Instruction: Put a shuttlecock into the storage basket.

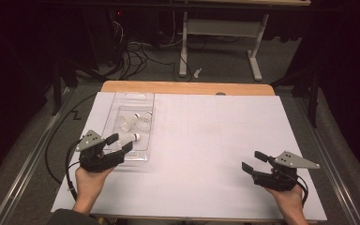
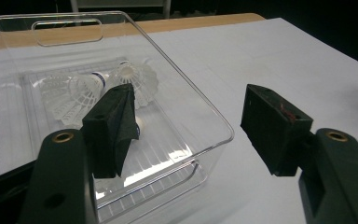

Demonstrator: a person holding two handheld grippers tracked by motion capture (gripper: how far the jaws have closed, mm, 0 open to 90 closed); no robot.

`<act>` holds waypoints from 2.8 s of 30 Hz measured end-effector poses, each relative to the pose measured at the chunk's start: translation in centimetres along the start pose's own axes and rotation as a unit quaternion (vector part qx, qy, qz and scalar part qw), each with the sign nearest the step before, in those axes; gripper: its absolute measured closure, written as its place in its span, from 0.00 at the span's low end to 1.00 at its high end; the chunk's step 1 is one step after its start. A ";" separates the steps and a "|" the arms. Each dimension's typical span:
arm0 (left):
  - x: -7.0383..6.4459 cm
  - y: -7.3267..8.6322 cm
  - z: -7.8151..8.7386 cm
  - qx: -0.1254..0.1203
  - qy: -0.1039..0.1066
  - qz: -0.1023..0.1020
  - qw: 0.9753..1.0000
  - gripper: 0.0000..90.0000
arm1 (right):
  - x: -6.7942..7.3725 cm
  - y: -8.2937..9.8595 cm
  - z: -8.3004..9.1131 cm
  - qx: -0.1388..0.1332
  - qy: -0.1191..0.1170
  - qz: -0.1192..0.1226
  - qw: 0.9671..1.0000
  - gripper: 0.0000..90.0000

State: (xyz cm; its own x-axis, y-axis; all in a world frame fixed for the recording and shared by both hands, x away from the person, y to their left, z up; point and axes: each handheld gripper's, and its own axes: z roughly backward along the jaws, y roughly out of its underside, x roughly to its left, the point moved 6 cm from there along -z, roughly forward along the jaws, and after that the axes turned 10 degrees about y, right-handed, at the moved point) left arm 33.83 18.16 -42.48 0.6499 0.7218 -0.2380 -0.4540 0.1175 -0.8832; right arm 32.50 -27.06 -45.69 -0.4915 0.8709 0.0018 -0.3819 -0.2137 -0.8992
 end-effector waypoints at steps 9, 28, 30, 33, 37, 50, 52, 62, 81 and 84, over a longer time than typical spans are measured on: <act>-0.1 0.3 0.2 -0.002 -0.001 -0.001 1.000 0.40 | 0.0 0.0 0.1 -0.001 0.000 -0.001 1.000 0.34; -0.3 1.1 0.8 -0.010 -0.004 0.001 1.000 0.39 | 0.0 0.0 0.1 -0.003 0.000 -0.001 1.000 0.34; -0.3 1.2 0.9 -0.011 -0.003 0.002 1.000 0.39 | 0.0 0.1 0.1 -0.002 0.000 -0.001 1.000 0.34; -0.3 1.4 0.9 -0.012 -0.003 0.003 1.000 0.39 | -0.1 0.0 0.1 -0.003 0.000 -0.002 1.000 0.34; -0.3 1.5 0.9 -0.013 -0.003 0.005 1.000 0.39 | -0.1 0.1 0.1 -0.004 0.001 -0.003 1.000 0.34; -0.6 2.2 0.9 -0.013 -0.001 0.007 1.000 0.39 | -0.1 0.1 0.4 -0.006 -0.001 -0.008 1.000 0.34; -0.6 2.3 1.0 -0.013 0.000 0.008 1.000 0.39 | -0.1 0.2 0.4 -0.006 -0.002 -0.009 1.000 0.34; -0.7 2.7 1.0 -0.015 0.002 0.012 1.000 0.39 | -0.1 0.2 0.4 -0.007 -0.001 -0.009 1.000 0.34; -0.9 3.5 0.8 -0.011 0.004 0.012 1.000 0.39 | -0.1 0.2 0.5 -0.007 -0.002 -0.010 1.000 0.34; -0.8 3.6 0.9 -0.011 0.003 0.013 1.000 0.39 | -0.1 0.3 0.5 -0.007 -0.002 -0.010 1.000 0.34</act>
State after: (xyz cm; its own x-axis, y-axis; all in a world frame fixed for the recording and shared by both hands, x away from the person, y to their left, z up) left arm 31.12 18.56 -45.13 0.6412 0.7206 -0.2639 -0.4572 0.0826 -0.8855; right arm 32.03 -27.40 -45.72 -0.4865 0.8734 0.0219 -0.3804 -0.1892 -0.9053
